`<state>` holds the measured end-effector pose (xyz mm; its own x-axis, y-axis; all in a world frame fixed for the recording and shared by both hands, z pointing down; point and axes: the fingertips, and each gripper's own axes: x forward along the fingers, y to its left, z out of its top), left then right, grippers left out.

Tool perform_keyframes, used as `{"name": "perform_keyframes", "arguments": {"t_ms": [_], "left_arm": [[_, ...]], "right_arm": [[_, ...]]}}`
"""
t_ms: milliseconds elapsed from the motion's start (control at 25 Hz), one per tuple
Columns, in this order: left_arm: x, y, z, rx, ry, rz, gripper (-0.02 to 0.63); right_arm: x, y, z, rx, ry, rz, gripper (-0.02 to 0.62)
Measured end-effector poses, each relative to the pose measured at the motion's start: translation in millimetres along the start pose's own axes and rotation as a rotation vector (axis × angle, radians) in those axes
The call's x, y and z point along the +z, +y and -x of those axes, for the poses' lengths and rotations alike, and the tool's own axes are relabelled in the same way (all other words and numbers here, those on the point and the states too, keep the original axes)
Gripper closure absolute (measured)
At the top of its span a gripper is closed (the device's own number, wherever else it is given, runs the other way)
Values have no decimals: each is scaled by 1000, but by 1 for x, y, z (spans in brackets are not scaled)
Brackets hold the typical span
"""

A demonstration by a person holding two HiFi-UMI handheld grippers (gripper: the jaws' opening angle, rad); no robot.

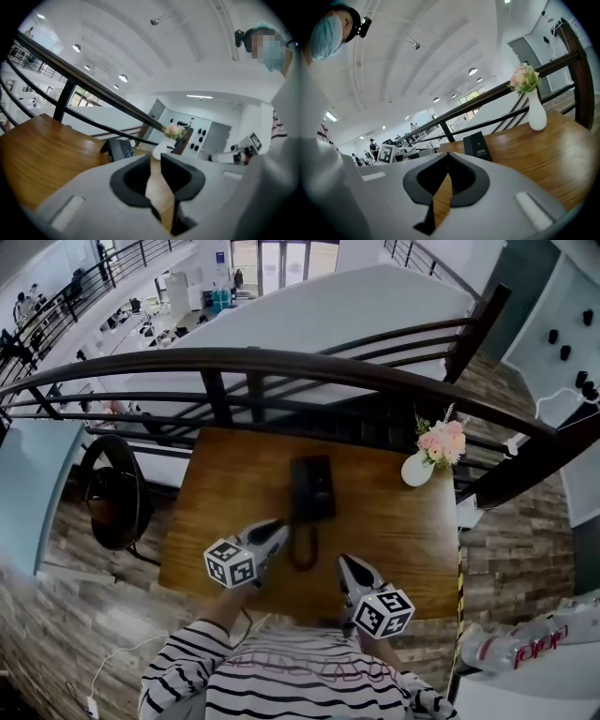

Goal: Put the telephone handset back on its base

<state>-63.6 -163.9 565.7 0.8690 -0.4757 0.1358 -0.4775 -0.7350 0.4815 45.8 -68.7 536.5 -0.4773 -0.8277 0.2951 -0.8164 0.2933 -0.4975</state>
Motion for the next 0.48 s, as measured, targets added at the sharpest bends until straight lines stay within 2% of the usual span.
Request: {"name": "perform_keyframes", "arguments": {"t_ms": [240,480], "left_arm": [[3,-24,30,-7,-19,-63,601],[2,-47,44,31,-37,-96,601]], "right_arm": [[-10,18,1,0,5,7,595],[-9,20,5,34,28,36,595]]}}
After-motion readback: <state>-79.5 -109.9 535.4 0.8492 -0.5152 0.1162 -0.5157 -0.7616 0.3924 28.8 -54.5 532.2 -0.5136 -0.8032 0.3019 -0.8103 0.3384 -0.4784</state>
